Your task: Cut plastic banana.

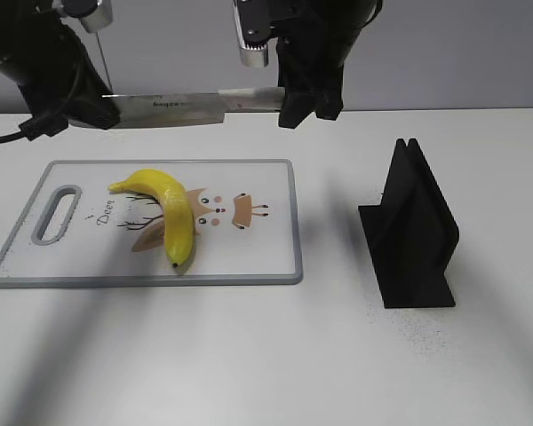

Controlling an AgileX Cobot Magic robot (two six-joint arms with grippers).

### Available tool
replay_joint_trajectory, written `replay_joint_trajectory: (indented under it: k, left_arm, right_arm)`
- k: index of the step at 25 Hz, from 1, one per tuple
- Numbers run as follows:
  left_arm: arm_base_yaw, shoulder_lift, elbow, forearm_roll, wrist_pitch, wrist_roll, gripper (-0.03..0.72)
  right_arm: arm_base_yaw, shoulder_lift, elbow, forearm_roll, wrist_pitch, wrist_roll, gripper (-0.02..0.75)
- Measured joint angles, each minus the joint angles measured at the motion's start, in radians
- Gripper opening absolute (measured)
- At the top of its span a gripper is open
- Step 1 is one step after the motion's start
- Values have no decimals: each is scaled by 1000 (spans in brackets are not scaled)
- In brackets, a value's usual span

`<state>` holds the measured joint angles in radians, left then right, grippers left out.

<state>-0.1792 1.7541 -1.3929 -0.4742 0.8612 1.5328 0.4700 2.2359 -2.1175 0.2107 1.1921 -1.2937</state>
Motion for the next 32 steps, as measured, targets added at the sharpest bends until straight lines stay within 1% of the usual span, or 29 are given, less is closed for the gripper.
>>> replay_joint_trajectory:
  k: [4,6,9,11,13,14,25,29,32]
  left_arm:
    - [0,0,0,-1,6,0,254]
    - [0,0,0,-4,6,0,234]
    - [0,0,0,-11,7,0,160]
    - [0,0,0,-12,10,0,70]
    - [0,0,0,-13,14,0,24]
    - [0,0,0,-13,16,0,15]
    - [0,57,-1,-5,-12,1,8]
    - [0,136,8,-6,-53,1,8]
    - [0,212,59,-27,-146,9,10]
  right_arm:
    - [0,1,0,0,0,2,162]
    - [0,8,0,0,0,3,162]
    - [0,15,0,0,0,4,162]
    - [0,16,0,0,0,6,162]
    - [0,16,0,0,-4,6,162]
    - [0,16,0,0,-8,6,162]
    - [0,25,0,0,-40,3,162]
    - [-2,99,-2,1,-57,15,162]
    - [-2,193,-2,8,-92,23,162]
